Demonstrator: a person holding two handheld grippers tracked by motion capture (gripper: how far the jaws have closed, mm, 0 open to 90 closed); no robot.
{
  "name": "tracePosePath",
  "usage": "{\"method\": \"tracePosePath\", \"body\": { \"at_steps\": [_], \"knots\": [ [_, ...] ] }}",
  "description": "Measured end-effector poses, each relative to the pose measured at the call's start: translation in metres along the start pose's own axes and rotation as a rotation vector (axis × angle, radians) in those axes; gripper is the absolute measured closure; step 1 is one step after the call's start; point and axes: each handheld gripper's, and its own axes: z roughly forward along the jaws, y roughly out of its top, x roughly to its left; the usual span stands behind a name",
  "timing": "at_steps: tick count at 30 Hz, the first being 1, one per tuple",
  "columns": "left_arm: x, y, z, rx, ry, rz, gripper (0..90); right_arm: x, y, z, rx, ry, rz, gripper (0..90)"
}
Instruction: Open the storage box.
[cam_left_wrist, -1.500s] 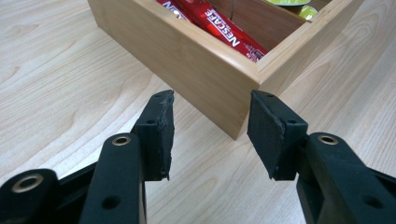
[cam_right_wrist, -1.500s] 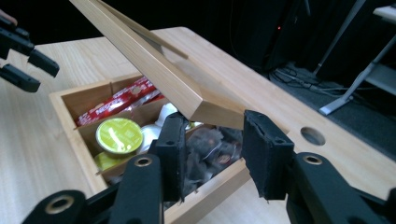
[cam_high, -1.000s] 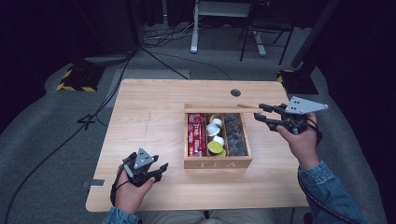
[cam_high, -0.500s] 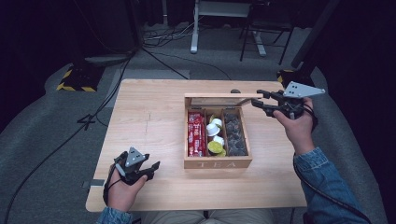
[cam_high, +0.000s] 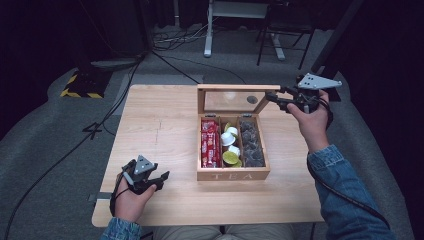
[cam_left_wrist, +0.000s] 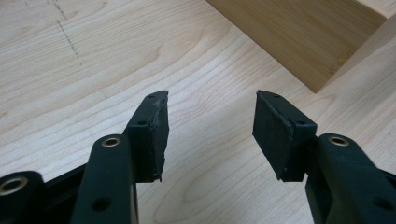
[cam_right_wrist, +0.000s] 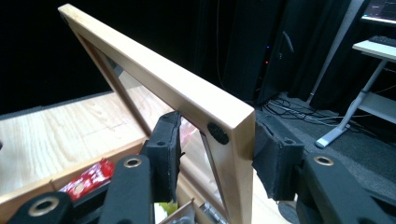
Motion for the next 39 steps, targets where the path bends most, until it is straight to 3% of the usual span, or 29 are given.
{"method": "tracePosePath", "body": {
  "at_steps": [4,12,15,18,31,39],
  "knots": [
    [0.001,0.003,0.004,0.005,-0.006,0.009,46.0,-0.007,0.003,0.005,-0.006,-0.004,0.031,54.6],
    [0.004,0.008,0.011,-0.001,-0.034,-0.001,46.1,-0.014,0.011,0.018,0.037,-0.05,0.014,54.4],
    [0.004,0.008,0.011,0.003,-0.036,-0.005,46.2,-0.016,0.01,0.028,0.05,-0.025,0.047,53.3],
    [0.005,0.008,0.011,0.005,-0.039,-0.004,46.4,-0.018,0.011,0.035,0.066,-0.064,0.022,52.8],
    [0.006,0.006,0.013,0.005,-0.034,-0.014,46.3,-0.042,0.008,0.063,0.101,-0.104,0.092,52.7],
    [0.007,0.005,0.014,0.011,-0.035,-0.012,46.1,-0.052,0.0,0.079,0.115,-0.127,0.129,42.6]
  ]
}}
